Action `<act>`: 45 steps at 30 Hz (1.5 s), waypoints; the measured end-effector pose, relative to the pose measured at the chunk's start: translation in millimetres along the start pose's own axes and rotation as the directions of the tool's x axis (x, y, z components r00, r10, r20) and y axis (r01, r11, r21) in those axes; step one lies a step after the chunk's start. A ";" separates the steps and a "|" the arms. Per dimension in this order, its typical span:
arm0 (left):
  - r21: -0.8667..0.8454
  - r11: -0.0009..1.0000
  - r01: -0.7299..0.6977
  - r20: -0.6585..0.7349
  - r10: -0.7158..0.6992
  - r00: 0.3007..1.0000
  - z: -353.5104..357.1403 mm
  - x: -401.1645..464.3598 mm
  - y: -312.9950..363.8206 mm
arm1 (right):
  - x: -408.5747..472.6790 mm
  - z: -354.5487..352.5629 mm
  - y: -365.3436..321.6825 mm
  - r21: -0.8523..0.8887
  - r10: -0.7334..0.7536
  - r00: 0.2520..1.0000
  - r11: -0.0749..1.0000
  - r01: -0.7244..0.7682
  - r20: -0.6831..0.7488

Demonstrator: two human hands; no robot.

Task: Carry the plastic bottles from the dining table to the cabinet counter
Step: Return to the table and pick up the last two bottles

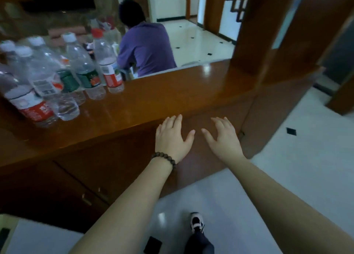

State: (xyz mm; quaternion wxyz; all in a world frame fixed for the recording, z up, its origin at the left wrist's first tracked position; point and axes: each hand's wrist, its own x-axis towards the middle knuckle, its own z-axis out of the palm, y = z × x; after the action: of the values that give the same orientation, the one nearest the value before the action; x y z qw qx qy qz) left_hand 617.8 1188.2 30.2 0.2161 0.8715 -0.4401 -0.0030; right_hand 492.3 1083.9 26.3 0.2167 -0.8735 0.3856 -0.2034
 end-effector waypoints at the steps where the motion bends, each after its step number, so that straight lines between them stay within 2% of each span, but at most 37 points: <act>1: -0.004 0.999 -0.041 0.028 0.041 0.999 10.2 -2.9 16.5 | -12.4 -10.3 16.9 -0.008 0.047 0.998 0.999 -0.047 -0.029; 5: -0.050 0.975 -0.218 0.130 0.222 0.966 48.4 -17.7 90.4 | -69.4 -56.6 84.2 0.006 0.262 0.951 0.964 -0.265 -0.163; 9: -0.143 0.898 -0.416 0.215 0.439 0.873 80.5 -43.0 175.5 | -135.5 -107.7 145.4 -0.005 0.464 0.846 0.876 -0.482 -0.263; 14: -0.249 0.755 -0.607 0.287 0.656 0.698 118.7 -95.2 285.2 | -232.4 -171.1 202.8 0.056 0.658 0.639 0.713 -0.699 -0.397; 19: -0.368 0.577 -0.729 0.322 0.815 0.483 150.0 -173.1 384.2 | -336.5 -218.8 247.4 0.146 0.756 0.405 0.542 -0.827 -0.514; 25: -0.463 0.381 -0.800 0.308 0.916 0.258 175.8 -276.3 494.3 | -456.5 -268.7 295.1 0.242 0.810 0.146 0.335 -0.911 -0.568; 29: -0.497 0.282 -0.820 0.285 0.946 0.153 191.8 -343.8 560.8 | -526.1 -301.1 326.7 0.300 0.814 0.027 0.245 -0.922 -0.581; 41: -0.559 0.073 -0.826 0.217 0.974 -0.060 220.1 -478.2 706.3 | -680.8 -382.8 387.1 0.421 0.781 -0.219 0.061 -0.905 -0.585; 45: -0.572 0.023 -0.820 0.204 0.972 -0.115 227.4 -510.8 746.5 | -711.9 -404.6 405.8 0.452 0.760 -0.274 0.029 -0.892 -0.590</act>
State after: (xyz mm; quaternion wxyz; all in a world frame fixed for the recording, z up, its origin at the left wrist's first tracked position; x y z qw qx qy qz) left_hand -311.3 1108.1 12.7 0.1273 0.2375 -0.9486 -0.1662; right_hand -398.0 1289.5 8.2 0.0443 -0.1916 0.9375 -0.2871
